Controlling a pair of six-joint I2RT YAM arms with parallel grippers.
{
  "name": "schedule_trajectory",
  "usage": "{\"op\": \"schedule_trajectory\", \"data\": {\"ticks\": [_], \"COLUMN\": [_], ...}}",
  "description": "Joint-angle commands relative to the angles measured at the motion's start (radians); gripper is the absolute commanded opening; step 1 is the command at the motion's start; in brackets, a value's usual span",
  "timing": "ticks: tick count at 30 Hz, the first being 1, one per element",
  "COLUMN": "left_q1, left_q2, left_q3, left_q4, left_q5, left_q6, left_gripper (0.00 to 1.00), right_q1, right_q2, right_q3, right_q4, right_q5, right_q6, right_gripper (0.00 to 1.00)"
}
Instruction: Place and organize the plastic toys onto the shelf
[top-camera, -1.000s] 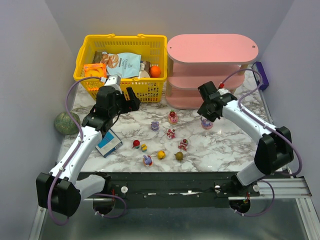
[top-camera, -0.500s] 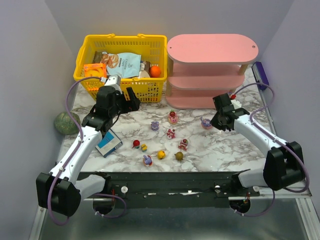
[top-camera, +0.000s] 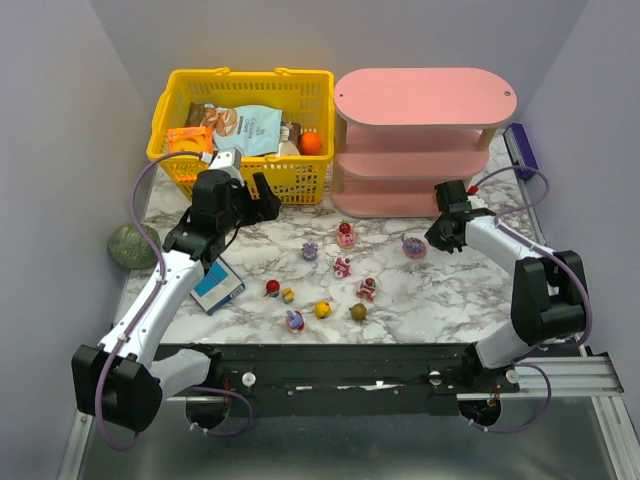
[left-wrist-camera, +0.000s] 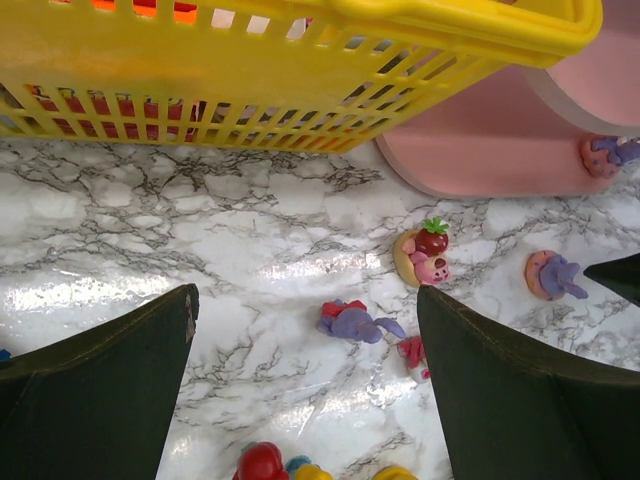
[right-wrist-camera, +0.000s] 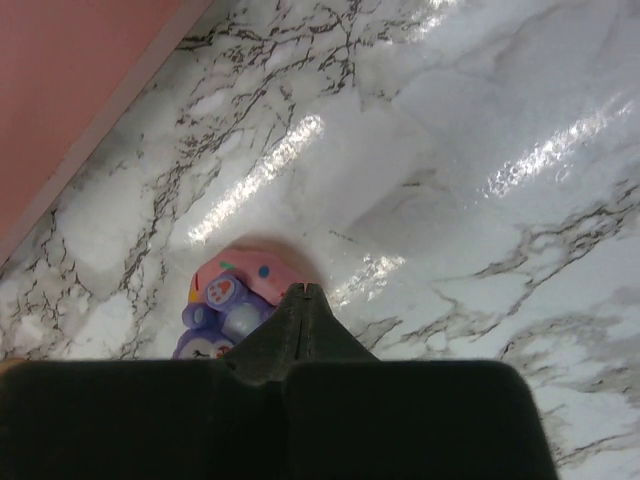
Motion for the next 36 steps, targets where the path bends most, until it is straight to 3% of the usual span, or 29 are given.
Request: {"op": "schedule_trajectory", "data": {"ticks": [1, 12, 23, 36], "left_q1": [-0.004, -0.004, -0.004, -0.004], "left_q2": [0.016, 0.030, 0.016, 0.002], "left_q3": [0.042, 0.053, 0.027, 0.013], "left_q4": [-0.019, -0.026, -0.014, -0.005], "left_q5": [-0.011, -0.003, 0.010, 0.033], "left_q6": [0.019, 0.020, 0.010, -0.003], "left_gripper": [0.99, 0.99, 0.99, 0.99], "right_q1": [-0.015, -0.016, -0.012, 0.062], "right_q2": [0.036, 0.098, -0.022, -0.076], "right_q3": [0.016, -0.046, -0.179, -0.239], "right_q4": [0.093, 0.192, 0.110, 0.218], "right_q5": [-0.034, -0.126, -0.192, -0.261], "right_q6": [-0.044, -0.028, 0.039, -0.012], "right_gripper": [0.01, 0.00, 0.00, 0.01]}}
